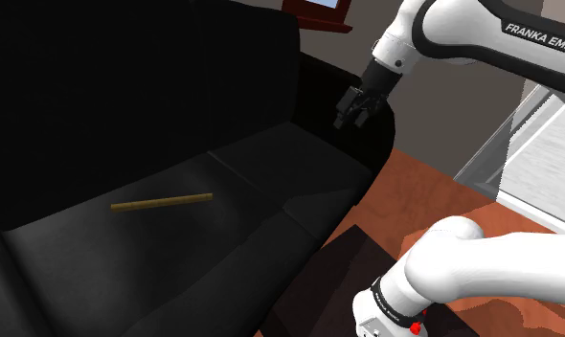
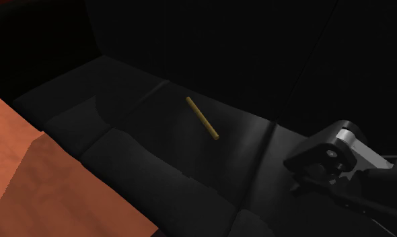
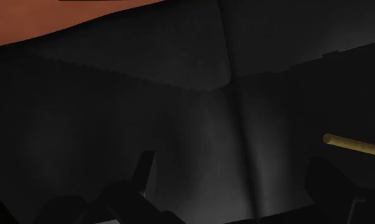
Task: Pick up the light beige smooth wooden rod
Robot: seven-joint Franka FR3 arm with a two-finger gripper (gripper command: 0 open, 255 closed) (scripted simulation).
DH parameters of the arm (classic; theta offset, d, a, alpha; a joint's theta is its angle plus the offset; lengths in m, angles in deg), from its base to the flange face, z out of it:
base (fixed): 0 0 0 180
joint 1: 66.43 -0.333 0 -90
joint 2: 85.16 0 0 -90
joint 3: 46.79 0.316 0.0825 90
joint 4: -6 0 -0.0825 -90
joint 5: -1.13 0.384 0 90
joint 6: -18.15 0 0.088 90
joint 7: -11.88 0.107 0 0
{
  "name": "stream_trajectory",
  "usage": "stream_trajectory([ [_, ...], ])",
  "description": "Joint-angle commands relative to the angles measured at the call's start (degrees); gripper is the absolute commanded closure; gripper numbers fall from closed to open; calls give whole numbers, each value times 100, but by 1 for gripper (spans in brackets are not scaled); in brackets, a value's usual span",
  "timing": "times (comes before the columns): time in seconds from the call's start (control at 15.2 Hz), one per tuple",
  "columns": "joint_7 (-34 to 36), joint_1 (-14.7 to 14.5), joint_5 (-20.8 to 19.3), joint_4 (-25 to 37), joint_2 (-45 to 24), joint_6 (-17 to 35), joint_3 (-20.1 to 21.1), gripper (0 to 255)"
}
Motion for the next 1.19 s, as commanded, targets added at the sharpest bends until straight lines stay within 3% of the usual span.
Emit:
stream_trajectory([
  [0.0, 0, 0, 0, 0, 0, 0, 0, 0],
  [1.12, -1728, -1051, -14, 833, -2908, 2122, 561, 0],
])
